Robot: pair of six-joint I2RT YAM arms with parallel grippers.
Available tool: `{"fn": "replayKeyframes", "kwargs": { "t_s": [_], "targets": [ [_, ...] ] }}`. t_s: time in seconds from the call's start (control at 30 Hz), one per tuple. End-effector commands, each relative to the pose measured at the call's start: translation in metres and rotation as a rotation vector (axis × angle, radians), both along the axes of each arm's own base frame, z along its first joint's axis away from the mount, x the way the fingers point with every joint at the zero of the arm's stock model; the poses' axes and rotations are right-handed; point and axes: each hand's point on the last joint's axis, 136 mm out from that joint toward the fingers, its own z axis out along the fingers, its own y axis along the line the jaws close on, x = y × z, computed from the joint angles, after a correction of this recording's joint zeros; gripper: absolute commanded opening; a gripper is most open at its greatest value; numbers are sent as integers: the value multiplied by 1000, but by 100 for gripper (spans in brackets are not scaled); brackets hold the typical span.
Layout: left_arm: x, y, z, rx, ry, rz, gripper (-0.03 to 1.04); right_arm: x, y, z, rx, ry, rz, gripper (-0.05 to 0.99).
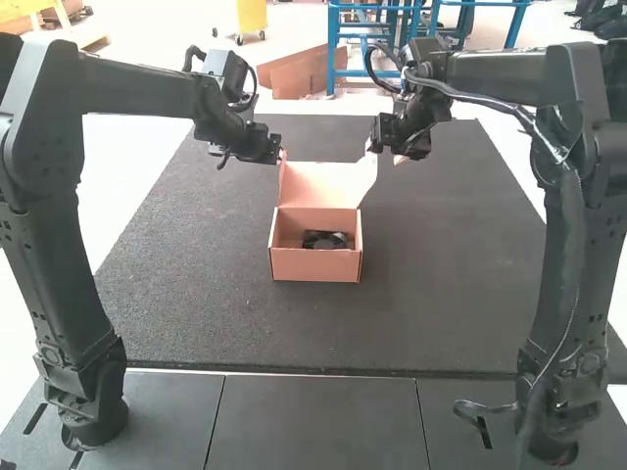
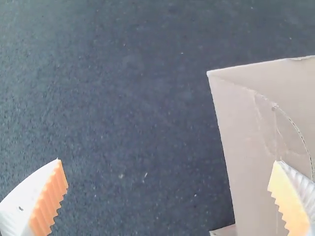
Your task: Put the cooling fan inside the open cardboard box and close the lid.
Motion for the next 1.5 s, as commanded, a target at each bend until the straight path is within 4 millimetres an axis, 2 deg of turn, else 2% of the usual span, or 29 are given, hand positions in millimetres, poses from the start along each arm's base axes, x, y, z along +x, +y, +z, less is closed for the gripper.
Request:
{"fn": "replayKeyframes", "kwargs": {
  "t_s": [0.0, 0.53, 0.6, 0.73, 1.1, 1.47],
  "targets": [
    [4, -7, 17, -24, -34, -10, 97, 6, 10, 15, 47, -24, 18, 55],
    [4, -6, 17, -22, -32, -9, 97, 6, 26, 3, 63, 8, 55, 53],
    [4, -6, 17, -22, -32, -7, 97, 7, 27, 2, 67, 8, 57, 45],
    [4, -6, 17, -23, -30, -8, 97, 8, 28, 4, 70, 4, 61, 35],
    [3, -7, 17, -21, -29, -10, 97, 10, 28, 7, 70, -4, 62, 31],
    [2, -7, 14, -20, -21, -11, 97, 13, 29, 16, 73, -22, 62, 22]
  ]
}}
